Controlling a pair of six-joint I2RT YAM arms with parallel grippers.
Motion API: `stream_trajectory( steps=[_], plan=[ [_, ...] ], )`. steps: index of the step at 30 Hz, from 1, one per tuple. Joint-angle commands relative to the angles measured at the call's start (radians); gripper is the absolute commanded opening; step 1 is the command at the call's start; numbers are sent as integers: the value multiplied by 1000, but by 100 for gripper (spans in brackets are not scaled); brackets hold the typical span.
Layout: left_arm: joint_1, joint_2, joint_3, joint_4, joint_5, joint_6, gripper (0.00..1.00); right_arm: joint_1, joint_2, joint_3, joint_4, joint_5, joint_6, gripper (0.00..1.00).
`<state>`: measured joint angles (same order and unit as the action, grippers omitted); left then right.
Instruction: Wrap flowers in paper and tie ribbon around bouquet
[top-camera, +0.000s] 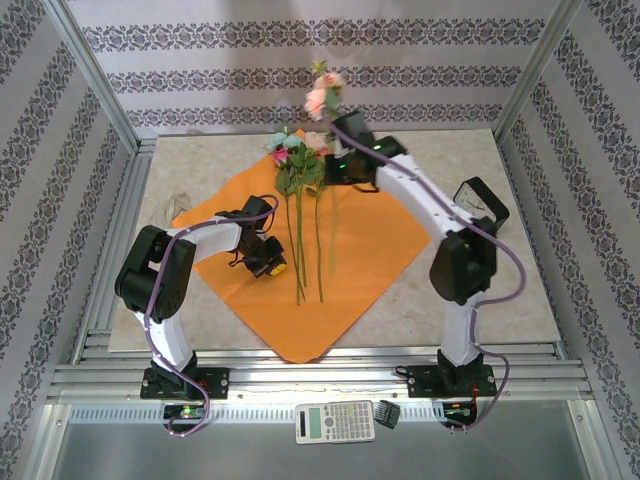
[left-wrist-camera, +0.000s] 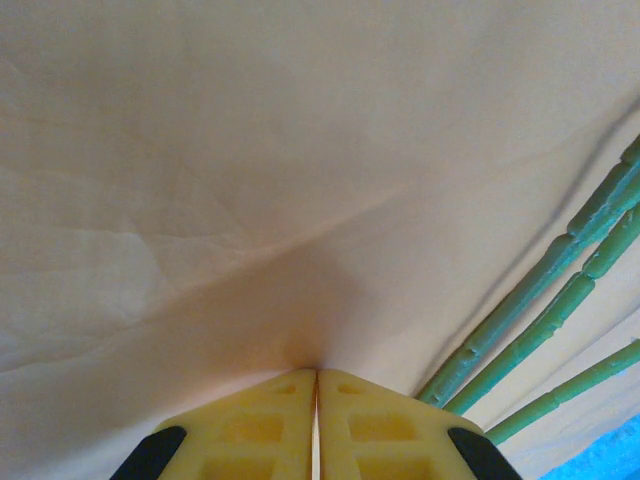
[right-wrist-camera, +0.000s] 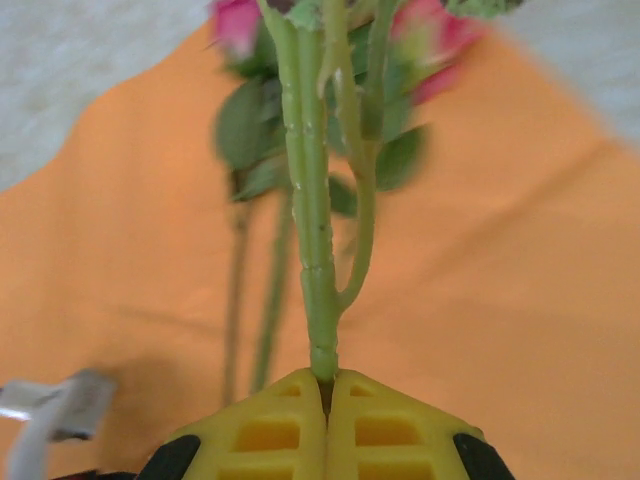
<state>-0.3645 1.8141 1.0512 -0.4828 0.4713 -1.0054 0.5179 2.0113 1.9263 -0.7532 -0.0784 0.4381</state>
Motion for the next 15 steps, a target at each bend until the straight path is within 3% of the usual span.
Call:
stream_trajectory(
  steps=[1,6,7,11,15],
  plan=[
    [13,10,-13,-2,-21,11,10,41,123,64,91,-106,165,0],
    [13,4,-5,0,-17,13,10,52,282,139,66,-147,209,0],
    [13,4,-3,0,-11,14,10,52,302,151,55,-155,202,4],
    [13,-19,12,-17,-12,14,9,47,303,190,-22,-157,138,45],
    [13,-58,29,-35,-13,11,10,27,156,50,7,-138,111,56]
  ],
)
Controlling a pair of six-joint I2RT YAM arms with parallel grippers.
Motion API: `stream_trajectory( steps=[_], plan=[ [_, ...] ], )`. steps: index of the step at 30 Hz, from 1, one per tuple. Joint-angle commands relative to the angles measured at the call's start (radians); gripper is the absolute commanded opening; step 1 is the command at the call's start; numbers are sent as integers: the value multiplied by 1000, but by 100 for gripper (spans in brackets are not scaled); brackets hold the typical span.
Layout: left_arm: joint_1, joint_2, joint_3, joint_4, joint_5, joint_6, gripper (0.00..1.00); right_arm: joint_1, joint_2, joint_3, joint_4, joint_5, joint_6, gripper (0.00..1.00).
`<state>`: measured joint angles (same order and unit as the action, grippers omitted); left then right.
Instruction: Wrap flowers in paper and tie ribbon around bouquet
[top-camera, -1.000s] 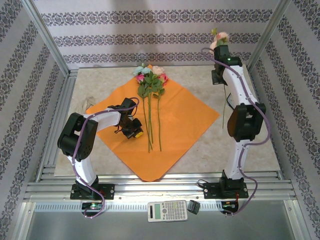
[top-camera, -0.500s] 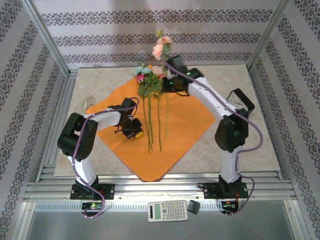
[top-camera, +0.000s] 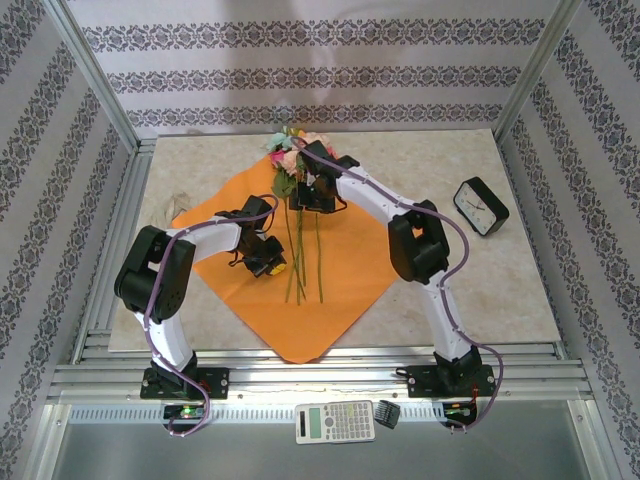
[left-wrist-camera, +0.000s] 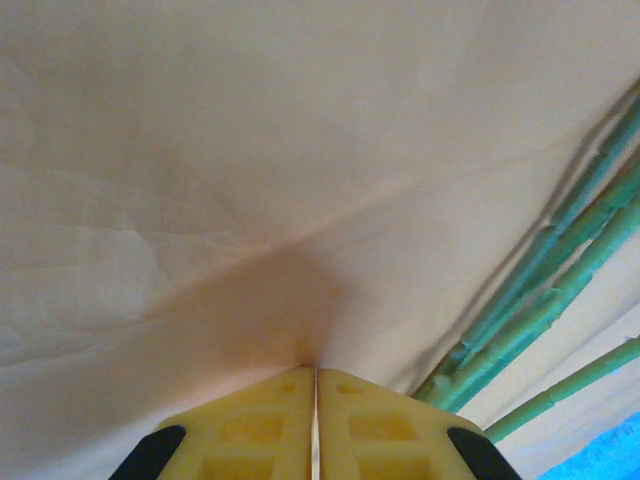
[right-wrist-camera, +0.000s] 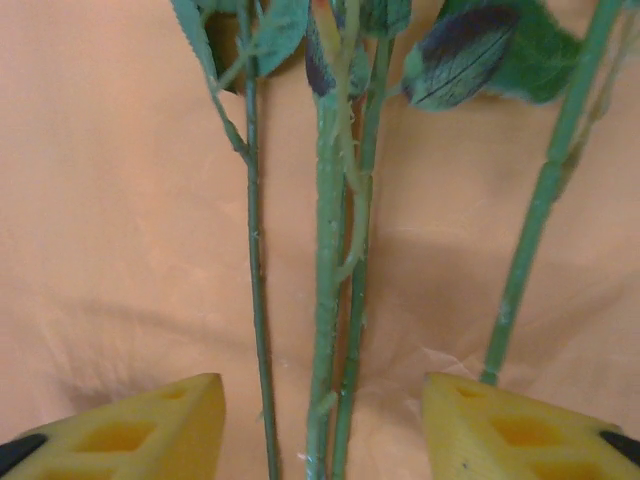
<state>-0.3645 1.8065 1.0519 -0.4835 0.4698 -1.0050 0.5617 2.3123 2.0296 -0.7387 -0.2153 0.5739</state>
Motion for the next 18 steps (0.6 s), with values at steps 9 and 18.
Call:
stream_trajectory(
  steps=[9,18],
  plan=[
    [72,-118,44,-73,1,24,11,-145,-388,-559,176,-50,79,42],
    [180,55,136,-67,66,108,11,-209,-228,-566,153,-6,158,27]
  ],
)
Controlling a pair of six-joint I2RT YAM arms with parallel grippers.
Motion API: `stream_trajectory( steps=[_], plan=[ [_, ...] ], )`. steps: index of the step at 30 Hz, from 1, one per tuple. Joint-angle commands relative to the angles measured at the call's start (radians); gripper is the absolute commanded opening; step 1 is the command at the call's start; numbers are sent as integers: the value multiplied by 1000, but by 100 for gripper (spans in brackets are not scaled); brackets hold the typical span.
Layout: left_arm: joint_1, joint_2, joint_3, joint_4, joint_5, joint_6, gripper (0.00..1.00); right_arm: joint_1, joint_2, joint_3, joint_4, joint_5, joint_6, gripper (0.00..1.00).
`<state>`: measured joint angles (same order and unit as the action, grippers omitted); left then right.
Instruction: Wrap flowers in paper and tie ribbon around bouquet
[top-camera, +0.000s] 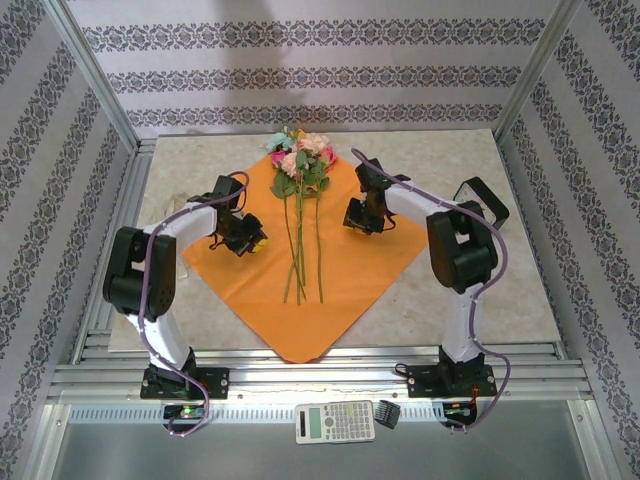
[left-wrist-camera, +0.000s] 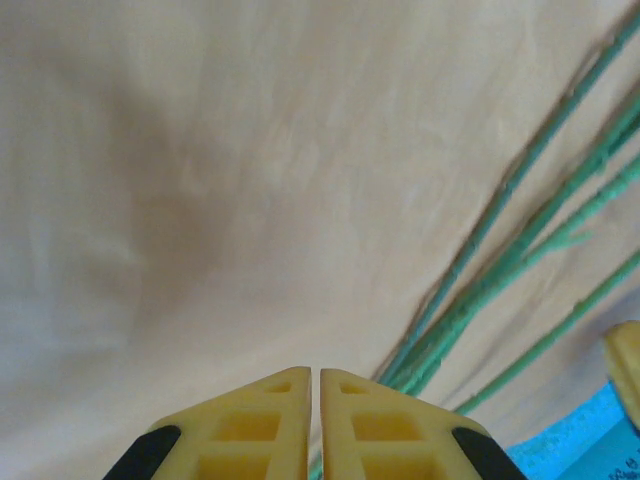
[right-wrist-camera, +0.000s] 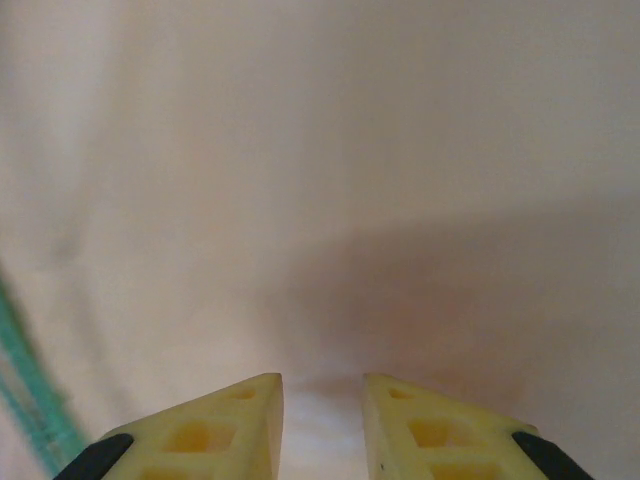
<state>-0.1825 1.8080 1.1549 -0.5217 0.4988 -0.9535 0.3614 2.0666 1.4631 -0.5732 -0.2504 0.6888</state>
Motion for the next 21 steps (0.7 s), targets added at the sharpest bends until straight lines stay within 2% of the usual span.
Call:
stream_trajectory(
  steps=[1,5,9,15,19,21],
  plan=[
    [-3,79,38,-20,48,60,10,-18,21,-13,-10,39,51,27],
    [-22,148,38,23,71,61,10,-66,19,-56,-16,64,59,26],
    [-42,204,56,35,72,62,10,-113,23,-67,-8,33,26,27],
    [-44,249,98,30,51,71,10,-133,-27,4,-56,2,-54,41],
    [-48,257,115,31,57,71,10,-138,-168,-35,-108,66,-32,51],
    [-52,247,115,40,69,68,10,-143,-270,-110,-131,91,23,54]
  ],
)
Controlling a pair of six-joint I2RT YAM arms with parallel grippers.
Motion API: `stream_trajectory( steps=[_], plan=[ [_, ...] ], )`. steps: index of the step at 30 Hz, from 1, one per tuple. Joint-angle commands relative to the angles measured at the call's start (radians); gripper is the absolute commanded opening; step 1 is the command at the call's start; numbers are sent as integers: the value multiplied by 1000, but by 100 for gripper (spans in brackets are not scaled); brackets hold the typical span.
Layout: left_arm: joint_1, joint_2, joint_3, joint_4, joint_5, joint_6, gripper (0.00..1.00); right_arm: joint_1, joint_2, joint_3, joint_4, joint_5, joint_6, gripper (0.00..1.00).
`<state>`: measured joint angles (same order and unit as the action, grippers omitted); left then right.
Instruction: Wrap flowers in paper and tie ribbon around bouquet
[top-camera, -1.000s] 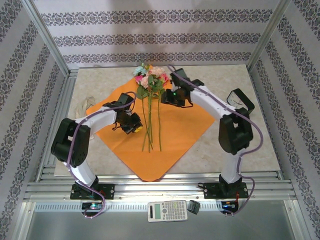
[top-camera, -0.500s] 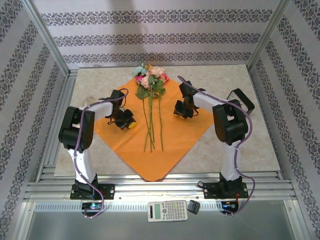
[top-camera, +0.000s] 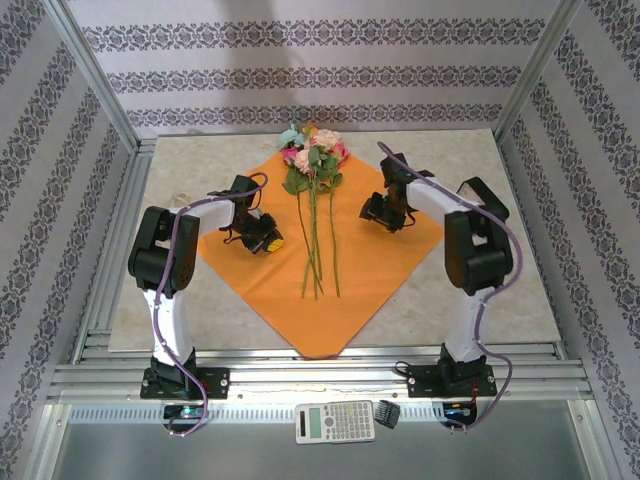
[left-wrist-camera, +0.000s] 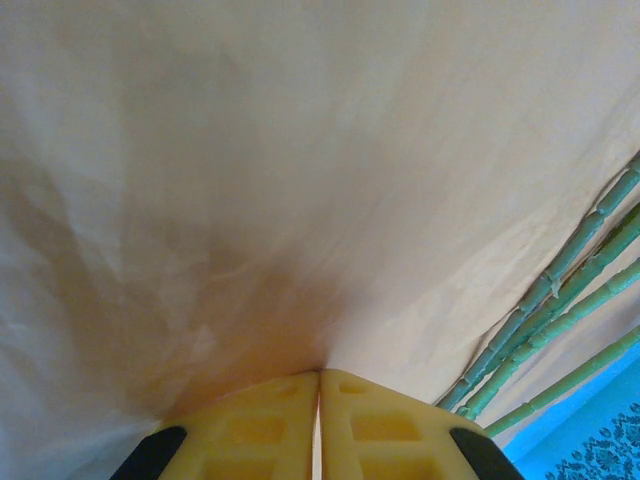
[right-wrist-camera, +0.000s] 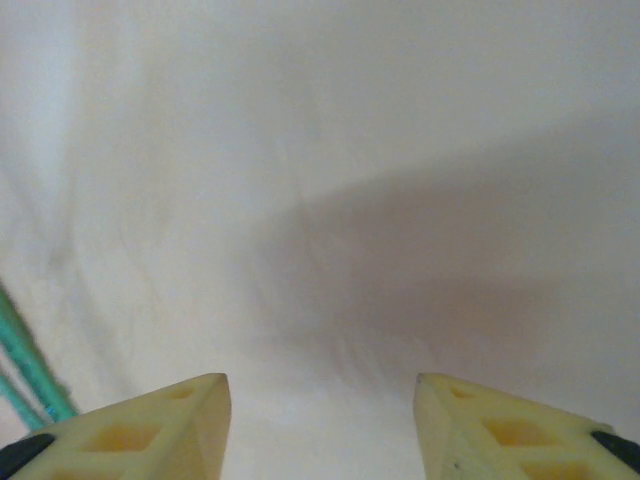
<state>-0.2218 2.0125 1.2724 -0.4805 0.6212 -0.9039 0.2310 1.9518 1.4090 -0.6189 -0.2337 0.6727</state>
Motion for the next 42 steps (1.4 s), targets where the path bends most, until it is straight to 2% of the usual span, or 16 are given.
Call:
stream_trajectory(
  steps=[1,5,9,13,18,22,25,30,33,39,42],
  plan=[
    [-14,33,-8,5,-53,16,10,-15,-205,-107,-90,77,68,55],
    [-23,-11,-33,33,-49,-1,10,-2,-422,-357,-143,18,236,59],
    [-26,-20,-52,52,-41,-12,10,77,-590,-611,-93,-98,370,59],
    [-27,-10,-54,49,-40,-6,10,175,-653,-732,-29,-134,472,59],
    [-27,-3,-50,45,-41,-1,10,248,-632,-797,82,-152,562,57],
    [-27,-3,-48,47,-41,-2,10,258,-610,-827,202,-172,627,50],
    [-27,1,-50,48,-40,0,10,268,-596,-824,263,-174,663,39],
    [-27,-12,-46,42,-44,6,10,276,-629,-797,212,-150,691,1],
    [-28,-69,-45,20,-71,5,11,275,-671,-815,188,-137,744,0],
    [-46,-337,-112,-107,-167,-42,31,267,-729,-846,246,-139,918,0],
    [-50,-473,-225,-168,-146,-121,38,256,-716,-823,243,-152,964,0]
  ],
)
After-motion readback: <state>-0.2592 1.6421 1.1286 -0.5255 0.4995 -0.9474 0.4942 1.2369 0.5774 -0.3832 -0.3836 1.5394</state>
